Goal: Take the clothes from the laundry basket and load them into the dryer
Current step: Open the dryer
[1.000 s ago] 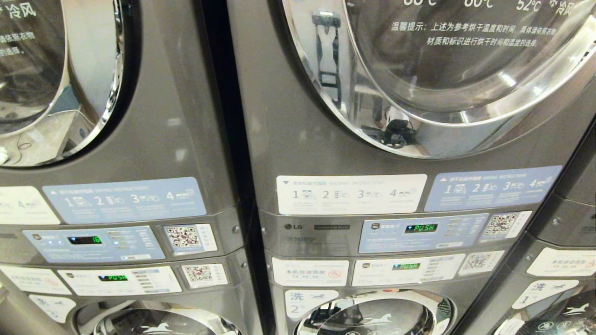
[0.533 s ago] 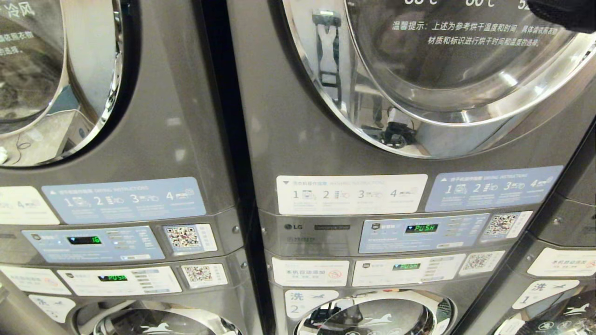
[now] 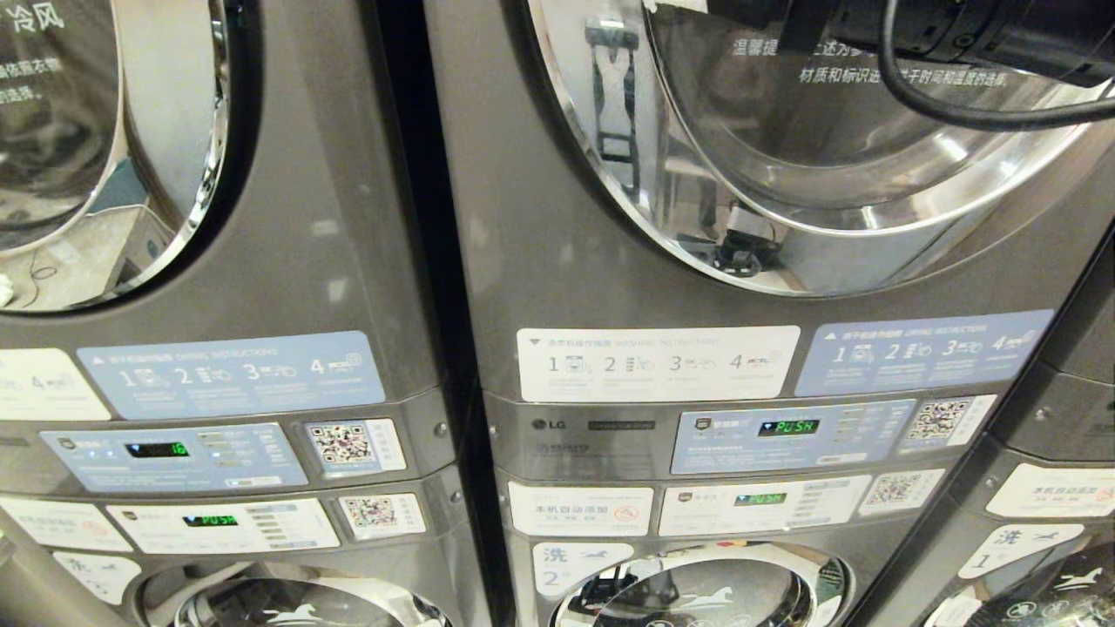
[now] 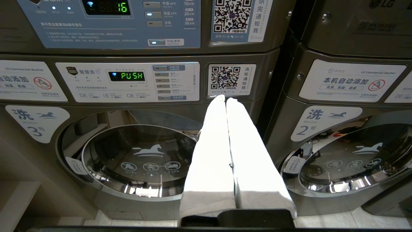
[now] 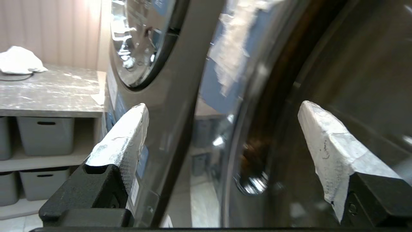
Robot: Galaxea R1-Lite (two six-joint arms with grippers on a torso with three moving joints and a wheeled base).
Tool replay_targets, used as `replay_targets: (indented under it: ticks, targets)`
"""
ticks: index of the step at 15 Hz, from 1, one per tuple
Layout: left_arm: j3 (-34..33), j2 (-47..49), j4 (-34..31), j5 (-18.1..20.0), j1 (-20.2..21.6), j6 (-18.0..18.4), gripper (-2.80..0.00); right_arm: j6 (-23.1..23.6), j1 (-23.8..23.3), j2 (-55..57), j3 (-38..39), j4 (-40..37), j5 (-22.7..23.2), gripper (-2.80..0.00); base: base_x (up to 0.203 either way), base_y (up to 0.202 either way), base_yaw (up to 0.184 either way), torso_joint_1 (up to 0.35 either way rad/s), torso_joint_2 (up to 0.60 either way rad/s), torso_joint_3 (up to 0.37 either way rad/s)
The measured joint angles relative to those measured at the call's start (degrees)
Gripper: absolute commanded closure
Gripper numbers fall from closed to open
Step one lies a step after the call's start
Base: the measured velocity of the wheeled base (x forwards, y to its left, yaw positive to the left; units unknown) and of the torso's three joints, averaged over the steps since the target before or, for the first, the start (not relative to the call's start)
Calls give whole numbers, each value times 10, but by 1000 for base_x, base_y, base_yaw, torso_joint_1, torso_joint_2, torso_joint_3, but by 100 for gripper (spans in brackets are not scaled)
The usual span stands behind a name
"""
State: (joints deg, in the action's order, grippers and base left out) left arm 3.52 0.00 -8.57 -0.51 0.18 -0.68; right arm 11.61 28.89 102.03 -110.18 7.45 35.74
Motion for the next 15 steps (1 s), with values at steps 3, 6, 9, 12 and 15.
replay_targets:
  ticks: [3,6,9,12,15]
  targets:
    - [0,0,0,0,0,0,0,-2,15,23,-11,7,0,-280,0,0,0,0,0,0]
    - [0,0,0,0,0,0,0,-7,35,37,-12,8,1,-280,0,0,0,0,0,0]
    - [0,0,0,0,0,0,0,-17,49,40,-12,7,6,-280,0,0,0,0,0,0]
    - [0,0,0,0,0,0,0,-18,56,29,-3,3,16,-280,0,0,0,0,0,0]
    - [0,0,0,0,0,0,0,-26,59,-10,45,0,26,-280,0,0,0,0,0,0]
